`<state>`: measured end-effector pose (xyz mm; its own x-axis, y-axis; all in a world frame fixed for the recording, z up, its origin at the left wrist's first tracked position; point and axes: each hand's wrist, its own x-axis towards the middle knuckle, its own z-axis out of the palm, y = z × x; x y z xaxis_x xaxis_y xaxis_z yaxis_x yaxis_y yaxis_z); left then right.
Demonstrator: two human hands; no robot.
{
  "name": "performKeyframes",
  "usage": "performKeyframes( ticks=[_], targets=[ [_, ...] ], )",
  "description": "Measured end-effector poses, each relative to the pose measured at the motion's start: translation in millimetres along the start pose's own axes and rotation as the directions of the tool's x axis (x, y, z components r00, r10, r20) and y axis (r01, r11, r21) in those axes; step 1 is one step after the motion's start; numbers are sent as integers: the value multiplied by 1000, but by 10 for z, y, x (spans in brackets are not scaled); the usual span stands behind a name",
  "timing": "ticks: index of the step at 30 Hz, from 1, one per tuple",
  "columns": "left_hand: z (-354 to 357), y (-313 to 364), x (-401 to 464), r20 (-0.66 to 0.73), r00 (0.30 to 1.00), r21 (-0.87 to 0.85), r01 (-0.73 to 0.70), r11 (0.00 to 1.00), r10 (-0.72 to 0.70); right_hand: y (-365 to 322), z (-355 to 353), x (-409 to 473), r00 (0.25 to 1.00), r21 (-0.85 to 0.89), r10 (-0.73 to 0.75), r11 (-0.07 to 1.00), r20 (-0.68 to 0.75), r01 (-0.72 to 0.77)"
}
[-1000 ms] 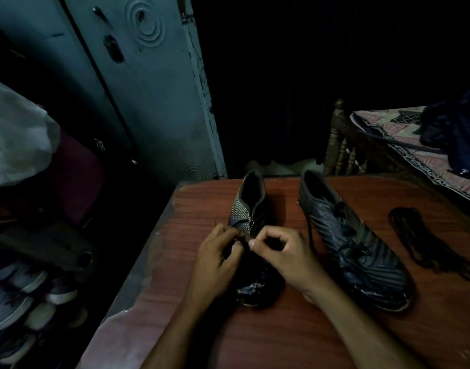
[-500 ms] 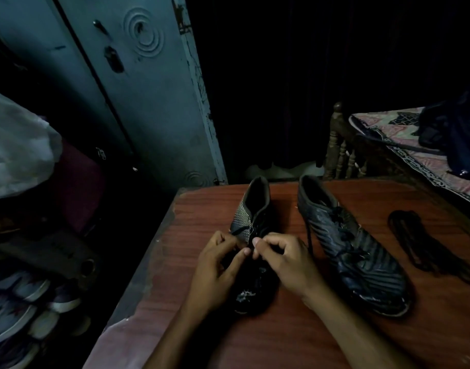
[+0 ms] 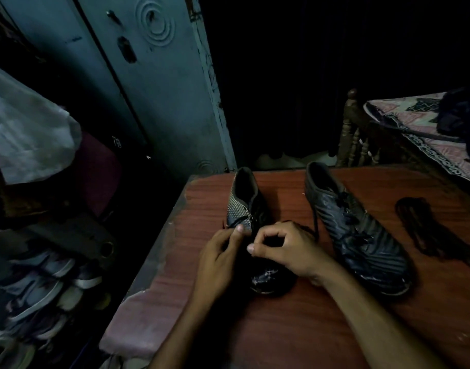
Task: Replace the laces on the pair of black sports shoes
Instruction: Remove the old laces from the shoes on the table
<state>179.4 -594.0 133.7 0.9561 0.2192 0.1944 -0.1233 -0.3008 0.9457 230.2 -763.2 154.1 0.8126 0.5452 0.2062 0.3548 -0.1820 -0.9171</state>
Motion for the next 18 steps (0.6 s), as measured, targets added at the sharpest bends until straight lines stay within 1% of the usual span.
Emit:
performKeyframes(
  ticks=[1,2,4,6,7,9,10,12,13,15,17,18],
  targets=[
    [16,50,28,36,999,17,36,999,-36,5,-4,0,999,-35,-22,999,35,23],
    [31,93,67,55,997,74,48,996,-52,26,-6,10,998,-70,-34,997,62,38],
    [62,124,135,34,996,154,73,985,-79,67,-7,25,994,-121,-38,991,99,50],
    [92,100,152,10,995,96,100,990,-102,84,-8,27,994,-124,-35,991,100,48],
    [102,85,145,-3,995,48,97,994,-97,88,-12,23,996,-87,-26,996,82,33],
    [93,30,95,-26,999,-14,27,1000,-27,103,-7,31,999,64,34,997,-6,-33],
    [78,-1,56,-21,999,-20,-31,999,31,123,-3,47,994,130,80,989,-68,-71],
    [32,-47,-32,22,989,8,-146,989,146,180,9,87,968,178,177,973,-180,-145],
    [2,-65,-67,44,980,7,-194,981,194,197,20,99,954,162,212,970,-214,-179],
    [-44,-94,-107,60,970,-40,-233,972,235,213,50,107,939,55,238,971,-249,-231],
    [-51,-111,-114,72,974,-79,-210,974,216,219,62,97,935,-33,235,967,-266,-253],
    [-42,-108,-114,76,978,-85,-186,979,192,214,61,88,937,-29,231,969,-261,-247]
  ],
)
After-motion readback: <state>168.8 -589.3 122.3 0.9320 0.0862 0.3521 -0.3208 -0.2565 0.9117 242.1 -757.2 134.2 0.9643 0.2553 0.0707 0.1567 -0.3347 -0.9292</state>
